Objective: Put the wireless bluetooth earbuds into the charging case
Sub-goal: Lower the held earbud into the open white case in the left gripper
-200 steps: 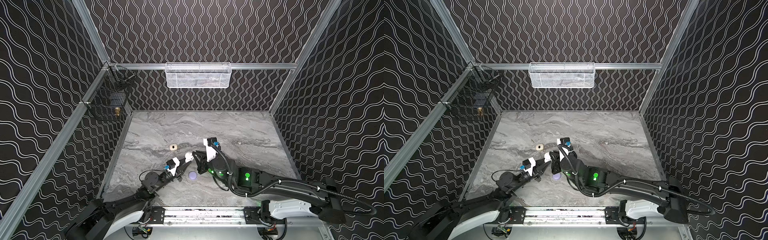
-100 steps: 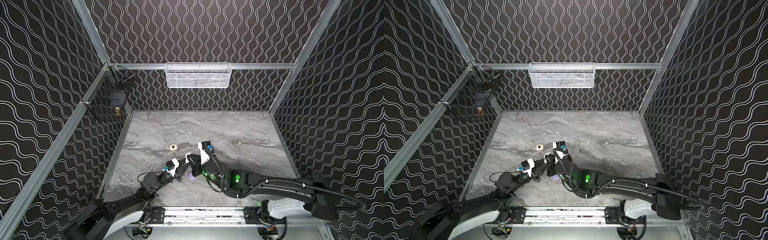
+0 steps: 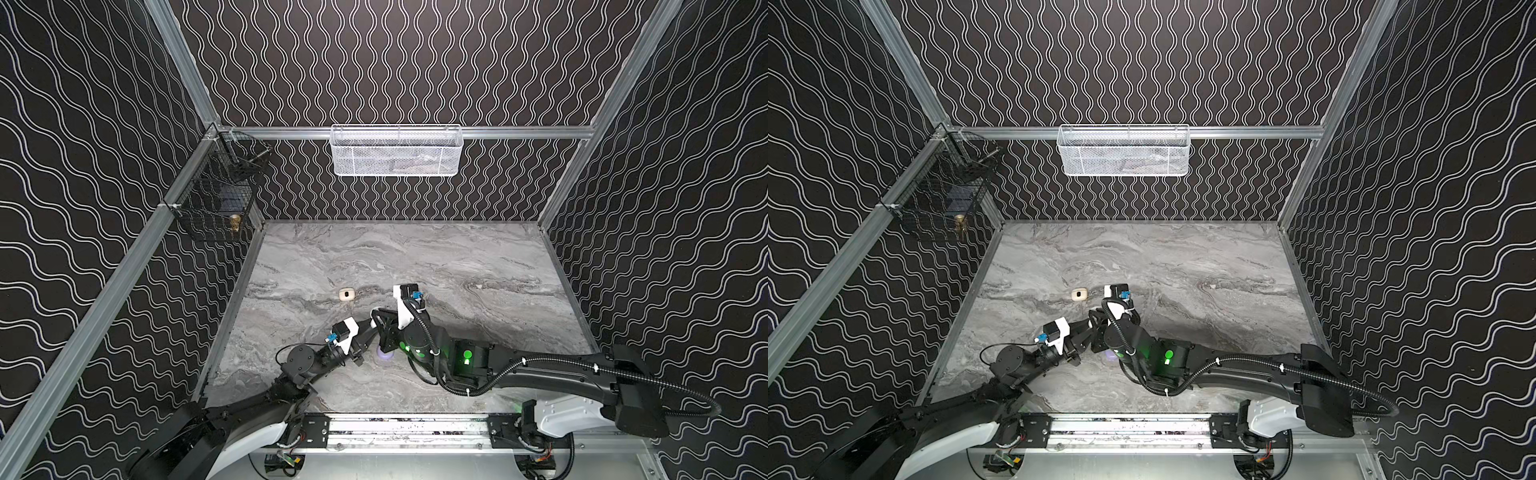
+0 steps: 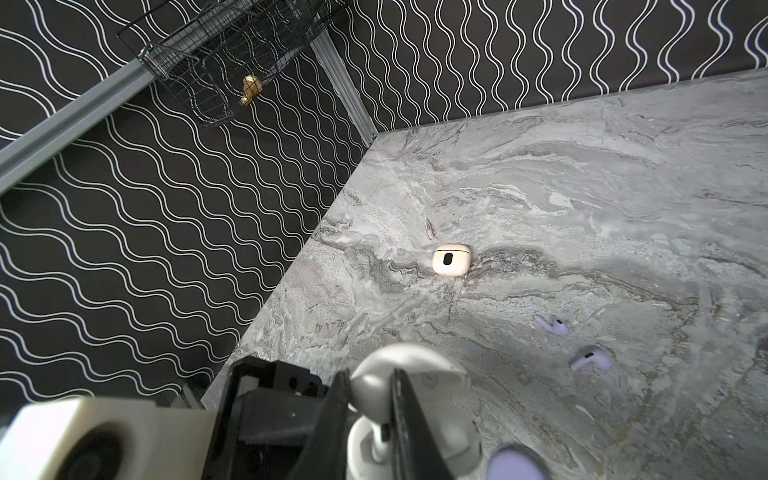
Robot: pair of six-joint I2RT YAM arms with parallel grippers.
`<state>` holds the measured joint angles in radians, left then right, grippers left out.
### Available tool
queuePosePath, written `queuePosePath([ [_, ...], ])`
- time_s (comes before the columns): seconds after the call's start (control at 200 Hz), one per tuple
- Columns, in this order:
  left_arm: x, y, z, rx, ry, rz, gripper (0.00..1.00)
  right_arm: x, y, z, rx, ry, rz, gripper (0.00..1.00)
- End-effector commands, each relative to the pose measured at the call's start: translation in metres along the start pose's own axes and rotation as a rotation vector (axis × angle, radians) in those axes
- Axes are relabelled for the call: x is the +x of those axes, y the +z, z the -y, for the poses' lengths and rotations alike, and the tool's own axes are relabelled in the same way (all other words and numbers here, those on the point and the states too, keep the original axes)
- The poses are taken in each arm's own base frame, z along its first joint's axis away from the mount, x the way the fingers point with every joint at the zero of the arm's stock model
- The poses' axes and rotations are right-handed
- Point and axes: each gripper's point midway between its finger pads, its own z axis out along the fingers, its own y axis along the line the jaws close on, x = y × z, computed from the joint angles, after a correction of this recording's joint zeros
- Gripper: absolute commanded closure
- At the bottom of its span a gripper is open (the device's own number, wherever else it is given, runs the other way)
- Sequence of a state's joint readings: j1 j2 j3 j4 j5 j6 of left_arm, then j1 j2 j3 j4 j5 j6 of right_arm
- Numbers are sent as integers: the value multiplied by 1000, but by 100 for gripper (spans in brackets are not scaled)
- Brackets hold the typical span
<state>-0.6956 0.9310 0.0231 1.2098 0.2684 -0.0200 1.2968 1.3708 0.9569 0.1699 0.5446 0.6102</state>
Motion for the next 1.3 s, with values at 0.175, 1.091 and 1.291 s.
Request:
queuePosePath([
  [0.175,-17,-2,-1,-7,33,62,100,8,-2,9,37,1,-15,98],
  [1.091,-19,-4,-1,-11,42,70,100,19,-7,1,29,-22,-35,62],
  [1.291,-19,-3,1,1,42,69,100,-4,-26,9,53,-41,20,47],
])
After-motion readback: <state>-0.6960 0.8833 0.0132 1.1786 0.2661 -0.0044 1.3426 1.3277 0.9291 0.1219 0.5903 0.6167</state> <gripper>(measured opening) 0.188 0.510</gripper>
